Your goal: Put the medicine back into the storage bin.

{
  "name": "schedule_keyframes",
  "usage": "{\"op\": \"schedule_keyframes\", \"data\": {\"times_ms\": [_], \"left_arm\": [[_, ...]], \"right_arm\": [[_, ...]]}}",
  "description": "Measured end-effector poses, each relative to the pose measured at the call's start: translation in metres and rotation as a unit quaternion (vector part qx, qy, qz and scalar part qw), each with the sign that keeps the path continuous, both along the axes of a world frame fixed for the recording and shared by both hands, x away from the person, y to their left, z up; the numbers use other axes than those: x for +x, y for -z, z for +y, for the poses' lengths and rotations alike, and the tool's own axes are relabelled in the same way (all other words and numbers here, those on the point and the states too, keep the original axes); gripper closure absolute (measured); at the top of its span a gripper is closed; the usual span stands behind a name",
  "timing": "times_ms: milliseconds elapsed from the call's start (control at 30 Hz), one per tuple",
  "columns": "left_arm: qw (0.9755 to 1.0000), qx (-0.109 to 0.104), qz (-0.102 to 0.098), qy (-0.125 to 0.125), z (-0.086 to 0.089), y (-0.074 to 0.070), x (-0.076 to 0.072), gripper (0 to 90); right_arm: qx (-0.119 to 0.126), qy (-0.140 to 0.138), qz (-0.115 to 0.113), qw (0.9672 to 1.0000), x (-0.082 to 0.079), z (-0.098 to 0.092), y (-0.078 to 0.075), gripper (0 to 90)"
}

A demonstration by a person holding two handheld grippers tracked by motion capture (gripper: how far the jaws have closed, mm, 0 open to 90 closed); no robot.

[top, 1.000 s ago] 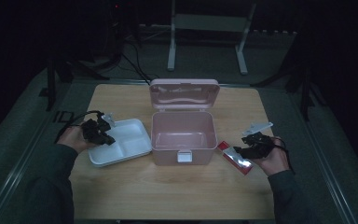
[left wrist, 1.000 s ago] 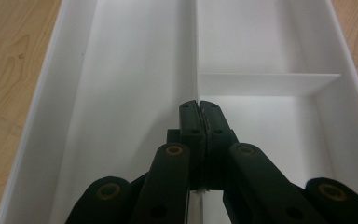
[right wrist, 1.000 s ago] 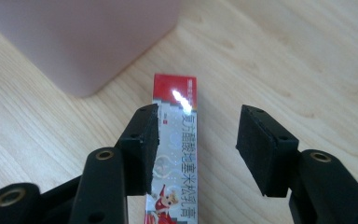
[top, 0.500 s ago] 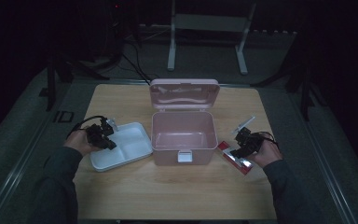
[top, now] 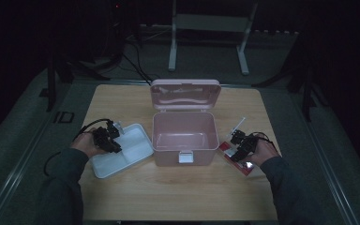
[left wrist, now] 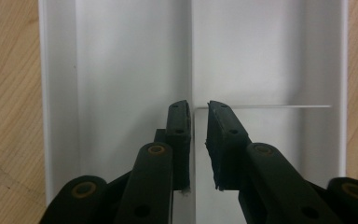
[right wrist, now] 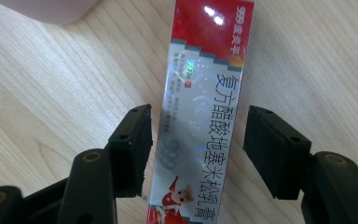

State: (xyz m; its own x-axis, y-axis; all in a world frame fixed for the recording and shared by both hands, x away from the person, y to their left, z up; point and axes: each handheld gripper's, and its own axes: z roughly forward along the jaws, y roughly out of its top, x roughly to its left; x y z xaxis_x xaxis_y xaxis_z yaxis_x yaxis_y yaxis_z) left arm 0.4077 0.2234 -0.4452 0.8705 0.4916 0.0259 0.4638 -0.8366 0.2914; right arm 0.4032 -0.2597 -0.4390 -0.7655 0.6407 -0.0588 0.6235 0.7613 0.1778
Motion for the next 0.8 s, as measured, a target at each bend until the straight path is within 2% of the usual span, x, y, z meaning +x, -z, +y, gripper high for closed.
{"op": "schedule_keyframes", "data": {"times_ms": [400, 800], "left_arm": [[0.9998, -0.001, -0.008, -0.017, 0.0043, 0.0021, -0.0005, 70.9], [0.9999, -0.001, -0.009, -0.013, 0.0045, -0.0011, -0.0014, 70.2]], "right_arm": [[-0.008, 0.006, 0.025, 0.9996, 0.0063, 0.0041, 0.0069, 47.3], [-0.007, -0.002, 0.028, 0.9996, 0.0087, 0.0026, 0.0056, 50.3]]}}
